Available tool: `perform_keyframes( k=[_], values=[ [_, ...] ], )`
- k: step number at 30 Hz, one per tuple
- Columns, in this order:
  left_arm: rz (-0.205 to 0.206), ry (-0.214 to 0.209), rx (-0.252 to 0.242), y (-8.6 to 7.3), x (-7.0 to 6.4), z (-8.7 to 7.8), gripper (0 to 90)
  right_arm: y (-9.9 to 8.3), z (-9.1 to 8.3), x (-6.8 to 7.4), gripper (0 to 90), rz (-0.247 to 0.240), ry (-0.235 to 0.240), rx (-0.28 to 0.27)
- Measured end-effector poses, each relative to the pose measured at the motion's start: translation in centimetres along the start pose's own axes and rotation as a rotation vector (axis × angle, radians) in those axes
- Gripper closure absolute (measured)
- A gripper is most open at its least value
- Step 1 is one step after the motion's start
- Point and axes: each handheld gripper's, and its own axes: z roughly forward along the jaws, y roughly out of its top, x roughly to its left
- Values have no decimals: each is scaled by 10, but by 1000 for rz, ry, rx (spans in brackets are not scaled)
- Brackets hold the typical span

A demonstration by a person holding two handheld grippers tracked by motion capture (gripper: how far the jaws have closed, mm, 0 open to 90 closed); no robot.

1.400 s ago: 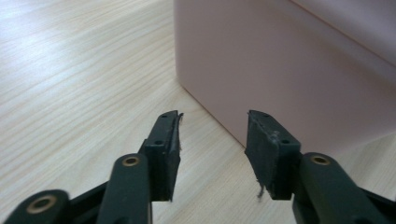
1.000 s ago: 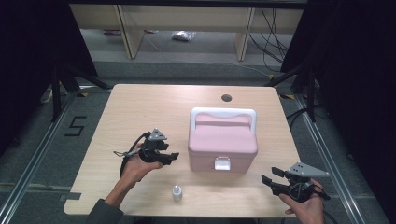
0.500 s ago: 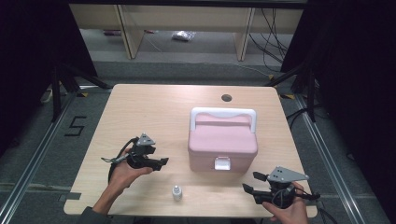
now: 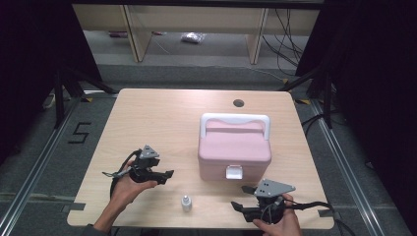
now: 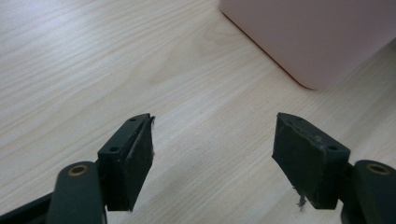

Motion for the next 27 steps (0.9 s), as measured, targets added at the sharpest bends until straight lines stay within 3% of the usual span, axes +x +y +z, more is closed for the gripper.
perform_keyframes(
  k=[2,3,6,12,16,17,20,23,27],
  values=[
    [-4,-9,-4,0,0,0,283,5,11,9,359,-48,-8,9],
    [-4,-9,-4,0,0,0,284,5,11,9,359,-48,-8,9],
    [2,-10,-1,1,2,-2,284,14,29,23,356,-95,40,26],
    [-9,-5,11,-2,10,-5,284,25,53,41,354,-94,96,48],
    [-17,-2,23,-4,13,-5,284,29,62,42,353,-132,100,48],
    [-18,16,9,-5,13,-4,283,31,69,45,355,-142,106,49],
    [-24,17,11,-5,15,-4,283,33,75,48,355,-118,120,68],
    [-26,14,13,-6,15,-4,283,35,79,48,356,-145,115,68],
    [-22,18,17,-6,15,-4,283,37,88,50,365,-146,138,73]
  ],
)
